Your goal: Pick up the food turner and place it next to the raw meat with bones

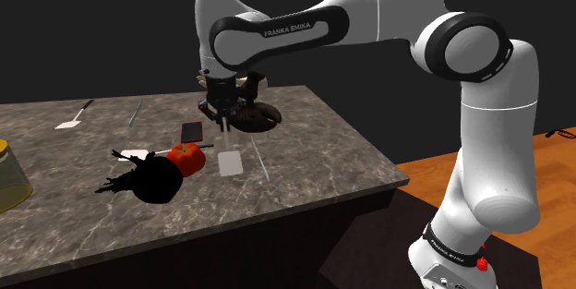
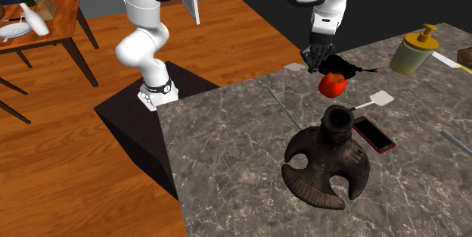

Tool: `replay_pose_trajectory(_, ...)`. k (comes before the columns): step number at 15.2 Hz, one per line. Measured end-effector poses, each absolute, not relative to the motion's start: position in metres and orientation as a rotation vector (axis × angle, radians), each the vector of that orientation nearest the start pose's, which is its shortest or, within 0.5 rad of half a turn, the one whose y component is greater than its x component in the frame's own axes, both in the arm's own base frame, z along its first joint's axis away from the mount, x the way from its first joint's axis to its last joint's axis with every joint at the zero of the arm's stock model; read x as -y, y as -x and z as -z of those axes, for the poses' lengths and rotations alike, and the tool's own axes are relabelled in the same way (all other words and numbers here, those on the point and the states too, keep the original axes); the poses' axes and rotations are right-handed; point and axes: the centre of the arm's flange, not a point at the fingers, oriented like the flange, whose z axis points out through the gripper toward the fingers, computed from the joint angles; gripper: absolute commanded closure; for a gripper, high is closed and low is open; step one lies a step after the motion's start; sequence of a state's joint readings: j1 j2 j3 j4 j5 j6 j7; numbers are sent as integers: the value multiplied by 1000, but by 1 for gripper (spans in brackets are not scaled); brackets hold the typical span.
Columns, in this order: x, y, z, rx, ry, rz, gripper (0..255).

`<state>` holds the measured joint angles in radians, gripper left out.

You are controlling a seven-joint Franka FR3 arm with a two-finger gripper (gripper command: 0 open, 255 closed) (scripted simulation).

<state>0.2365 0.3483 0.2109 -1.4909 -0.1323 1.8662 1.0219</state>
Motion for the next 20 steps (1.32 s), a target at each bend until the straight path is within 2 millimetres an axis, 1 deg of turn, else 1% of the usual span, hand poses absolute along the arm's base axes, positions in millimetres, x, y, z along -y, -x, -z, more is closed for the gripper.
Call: replay_pose_trajectory(20,-264,-613,-374,-861,3038,101,255)
